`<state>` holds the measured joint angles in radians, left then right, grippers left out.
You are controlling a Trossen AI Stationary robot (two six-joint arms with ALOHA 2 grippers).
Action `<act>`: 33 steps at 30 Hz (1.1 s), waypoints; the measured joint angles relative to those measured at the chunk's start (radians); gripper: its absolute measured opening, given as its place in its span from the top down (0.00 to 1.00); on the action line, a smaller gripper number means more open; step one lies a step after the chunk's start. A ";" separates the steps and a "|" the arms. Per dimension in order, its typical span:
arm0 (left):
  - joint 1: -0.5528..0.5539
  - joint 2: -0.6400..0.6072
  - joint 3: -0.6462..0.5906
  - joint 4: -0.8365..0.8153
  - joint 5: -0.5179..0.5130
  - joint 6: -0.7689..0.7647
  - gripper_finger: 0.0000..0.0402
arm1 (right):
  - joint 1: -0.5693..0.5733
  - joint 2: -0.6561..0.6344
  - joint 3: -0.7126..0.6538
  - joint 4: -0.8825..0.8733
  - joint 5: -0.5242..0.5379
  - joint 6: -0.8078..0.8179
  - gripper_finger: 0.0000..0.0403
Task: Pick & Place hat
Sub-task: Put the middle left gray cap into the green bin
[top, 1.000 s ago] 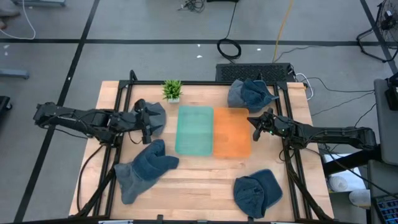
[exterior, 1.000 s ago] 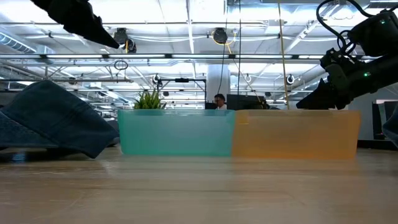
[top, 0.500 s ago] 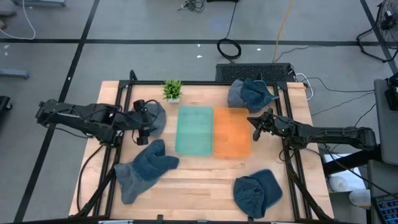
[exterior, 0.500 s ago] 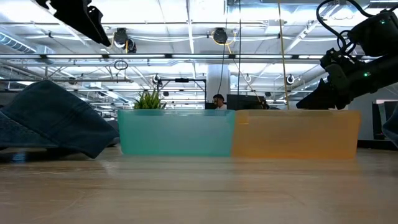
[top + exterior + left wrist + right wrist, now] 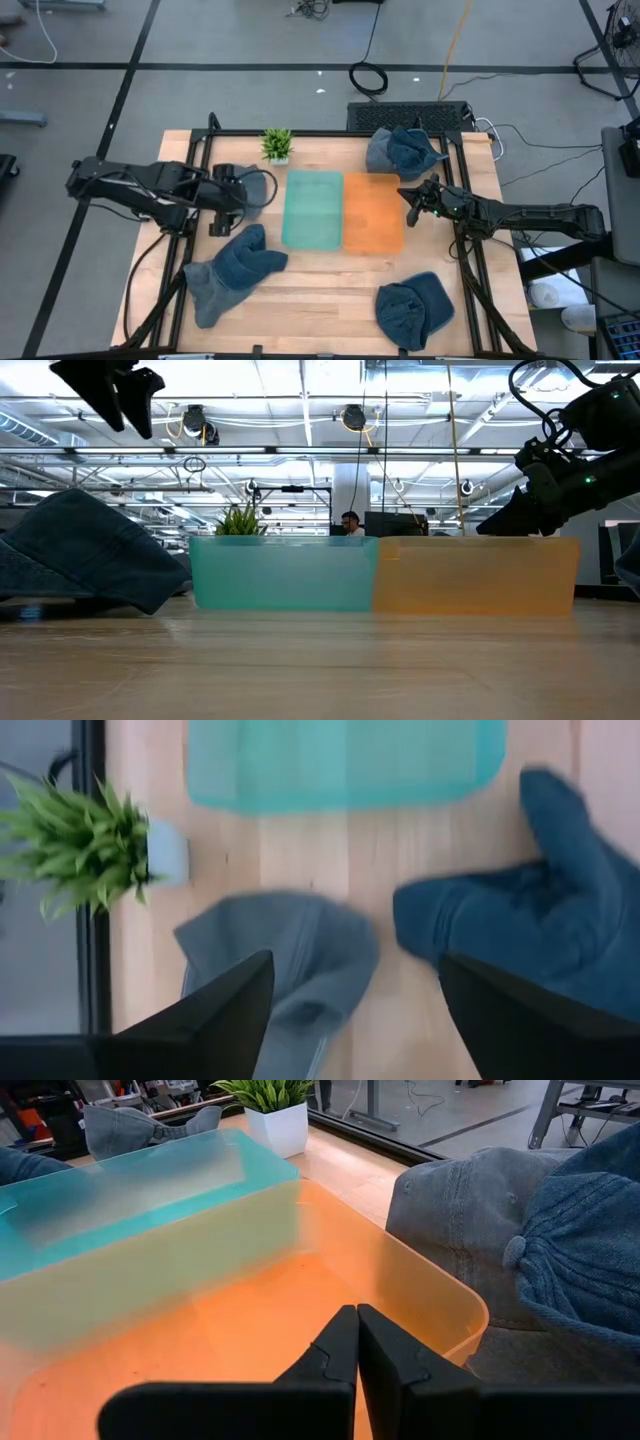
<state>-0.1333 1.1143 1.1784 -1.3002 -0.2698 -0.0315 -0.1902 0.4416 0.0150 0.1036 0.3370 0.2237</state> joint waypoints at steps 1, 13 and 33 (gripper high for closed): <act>0.000 0.010 0.007 -0.021 0.000 0.000 0.25 | 0.000 0.000 0.000 0.000 0.000 0.000 1.00; 0.000 0.117 0.011 -0.143 0.000 0.008 0.15 | 0.000 0.000 0.000 0.000 0.000 0.000 1.00; 0.000 0.277 0.011 -0.239 0.001 0.053 0.16 | 0.000 0.000 0.000 0.000 0.000 0.000 1.00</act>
<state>-0.1329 1.3916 1.1892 -1.5388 -0.2692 0.0216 -0.1902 0.4412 0.0148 0.1036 0.3373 0.2234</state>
